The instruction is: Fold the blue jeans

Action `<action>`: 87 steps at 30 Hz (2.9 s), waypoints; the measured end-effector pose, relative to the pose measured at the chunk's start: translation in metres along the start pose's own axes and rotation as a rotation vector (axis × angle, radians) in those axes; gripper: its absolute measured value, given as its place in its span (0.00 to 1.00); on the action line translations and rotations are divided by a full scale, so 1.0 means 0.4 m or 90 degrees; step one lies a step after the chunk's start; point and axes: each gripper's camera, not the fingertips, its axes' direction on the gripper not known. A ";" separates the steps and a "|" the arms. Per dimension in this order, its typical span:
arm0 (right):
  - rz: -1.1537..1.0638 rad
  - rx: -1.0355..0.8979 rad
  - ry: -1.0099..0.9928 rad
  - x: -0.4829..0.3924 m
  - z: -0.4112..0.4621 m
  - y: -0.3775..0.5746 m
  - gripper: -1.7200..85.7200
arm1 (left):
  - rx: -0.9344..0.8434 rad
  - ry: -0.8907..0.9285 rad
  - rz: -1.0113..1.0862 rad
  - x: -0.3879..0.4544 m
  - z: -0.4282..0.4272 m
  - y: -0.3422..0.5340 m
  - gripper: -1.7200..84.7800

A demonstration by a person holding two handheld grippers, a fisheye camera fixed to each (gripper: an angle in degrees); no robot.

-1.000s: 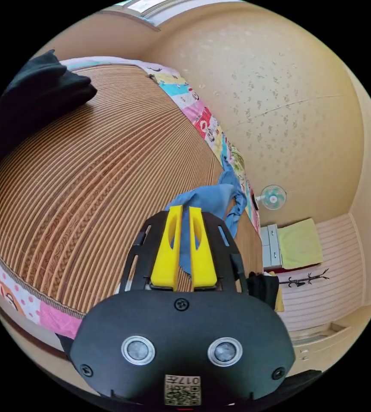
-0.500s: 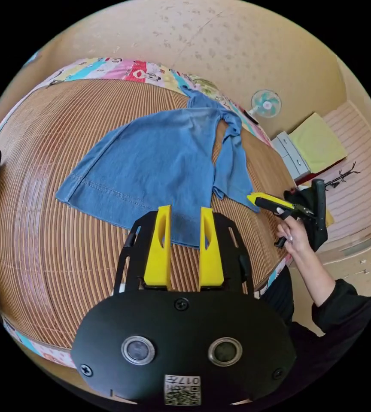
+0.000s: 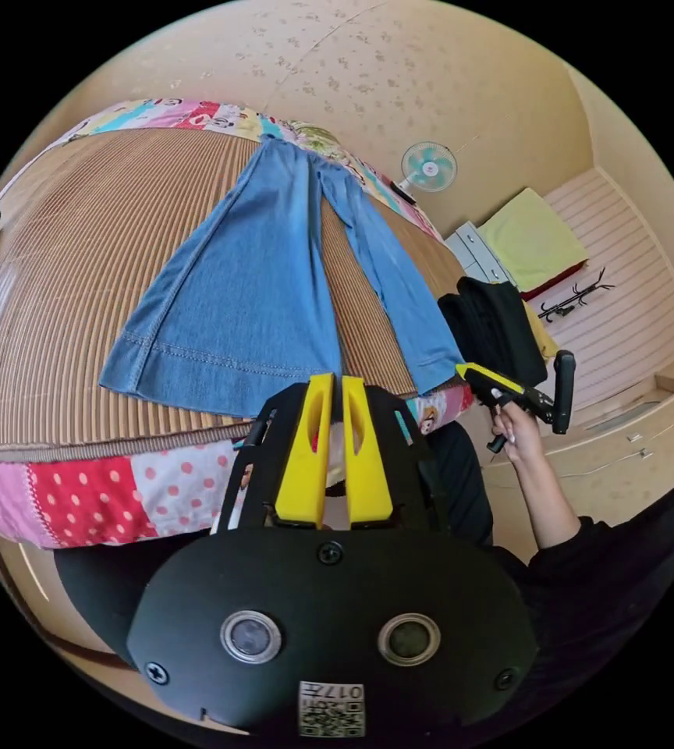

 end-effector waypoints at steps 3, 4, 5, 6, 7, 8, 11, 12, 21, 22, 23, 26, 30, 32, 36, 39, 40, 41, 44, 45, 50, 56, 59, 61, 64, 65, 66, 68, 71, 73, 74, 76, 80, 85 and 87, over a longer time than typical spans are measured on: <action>0.061 -0.040 0.032 0.090 -0.007 0.103 0.06 | -0.069 0.024 0.009 0.058 0.073 0.066 0.01; 0.072 -0.070 0.031 0.106 0.003 0.113 0.06 | -0.116 0.030 0.015 0.069 0.107 0.084 0.01; 0.079 -0.094 0.015 0.127 0.005 0.125 0.06 | -0.131 0.033 0.014 0.072 0.117 0.092 0.01; 0.082 -0.077 0.001 0.136 -0.025 0.131 0.06 | -0.130 0.038 0.016 0.072 0.113 0.104 0.02; 0.086 -0.072 0.003 0.139 -0.042 0.131 0.06 | -0.094 0.034 0.012 0.063 0.080 0.110 0.02; 0.092 -0.058 0.012 0.139 -0.078 0.127 0.06 | -0.068 0.027 0.007 0.055 0.057 0.110 0.02; 0.094 -0.010 0.013 0.125 -0.169 0.114 0.08 | 0.065 -0.030 -0.034 -0.018 -0.079 0.082 0.06; 0.100 0.010 -0.008 0.115 -0.201 0.106 0.09 | 0.097 -0.058 -0.063 -0.062 -0.124 0.060 0.09; -0.008 -0.074 -0.364 -0.136 -0.110 -0.030 0.13 | 0.016 -0.256 0.032 -0.197 -0.086 -0.036 0.07; -0.008 -0.083 -0.374 -0.150 -0.103 -0.034 0.13 | -0.001 -0.260 0.037 -0.193 -0.091 -0.040 0.06; -0.002 -0.094 -0.391 -0.169 -0.098 -0.039 0.13 | -0.001 -0.261 0.035 -0.192 -0.102 -0.039 0.06; 0.037 -0.073 -0.424 -0.173 -0.123 -0.036 0.13 | 0.141 -0.138 0.018 -0.224 -0.224 0.012 0.03; 0.081 -0.079 -0.422 -0.164 -0.129 -0.038 0.13 | 0.156 -0.120 -0.122 -0.377 -0.245 0.071 0.02; 0.086 -0.087 -0.447 -0.176 -0.123 -0.046 0.13 | 0.150 -0.094 -0.143 -0.417 -0.234 0.084 0.02; 0.095 -0.080 -0.467 -0.242 -0.131 -0.068 0.13 | 0.142 -0.099 -0.111 -0.422 -0.217 0.089 0.02; 0.086 -0.046 -0.378 -0.295 -0.160 -0.082 0.12 | 0.131 -0.118 -0.093 -0.423 -0.206 0.082 0.02; 0.084 -0.053 -0.356 -0.305 -0.155 -0.086 0.12 | 0.129 -0.116 -0.093 -0.428 -0.201 0.084 0.02; 0.071 -0.070 -0.330 -0.323 -0.139 -0.091 0.11 | 0.129 -0.114 -0.094 -0.432 -0.198 0.085 0.02; 0.007 -0.091 -0.358 -0.353 -0.136 -0.102 0.07 | 0.121 -0.104 -0.092 -0.447 -0.189 0.091 0.02; -0.027 -0.125 -0.405 -0.368 -0.133 -0.110 0.06 | 0.112 -0.104 -0.090 -0.450 -0.191 0.090 0.02; -0.037 -0.062 -0.431 -0.338 -0.242 -0.082 0.04 | 0.123 -0.007 -0.055 -0.453 -0.227 0.122 0.02; 0.003 -0.101 -0.423 -0.300 -0.195 0.035 0.04 | 0.099 -0.065 -0.100 -0.448 -0.129 0.235 0.01; 0.032 -0.078 -0.426 -0.303 -0.175 0.088 0.04 | 0.117 -0.119 -0.137 -0.447 -0.096 0.299 0.01; 0.029 -0.066 -0.432 -0.305 -0.184 0.103 0.04 | 0.158 -0.115 -0.132 -0.428 -0.095 0.338 0.01; -0.004 -0.017 -0.345 -0.314 -0.233 0.126 0.05 | 0.192 -0.249 -0.068 -0.364 -0.095 0.361 0.02; -0.022 0.011 -0.290 -0.317 -0.256 0.138 0.05 | 0.202 -0.280 -0.056 -0.352 -0.092 0.366 0.02; -0.035 0.041 -0.228 -0.319 -0.279 0.154 0.06 | 0.228 -0.326 -0.040 -0.333 -0.082 0.381 0.02; -0.041 0.086 -0.131 -0.321 -0.310 0.185 0.07 | 0.257 -0.354 -0.024 -0.317 -0.052 0.406 0.04; -0.034 0.163 -0.004 -0.320 -0.365 0.252 0.09 | 0.276 -0.407 -0.015 -0.293 -0.004 0.426 0.09; -0.002 0.204 0.044 -0.305 -0.397 0.298 0.10 | 0.300 -0.433 -0.060 -0.306 0.017 0.441 0.11; 0.028 0.228 0.059 -0.287 -0.413 0.331 0.11 | 0.303 -0.428 -0.066 -0.313 0.020 0.443 0.11; 0.075 0.238 0.060 -0.255 -0.411 0.374 0.11 | 0.300 -0.392 -0.073 -0.344 0.032 0.447 0.11; 0.124 0.253 -0.024 -0.210 -0.409 0.417 0.13 | 0.310 -0.381 -0.075 -0.367 0.054 0.456 0.11; 0.098 0.234 -0.005 -0.261 -0.384 0.406 0.14 | 0.272 -0.428 -0.085 -0.386 0.122 0.421 0.11; 0.083 0.252 0.010 -0.295 -0.390 0.415 0.13 | 0.252 -0.433 -0.085 -0.393 0.143 0.410 0.11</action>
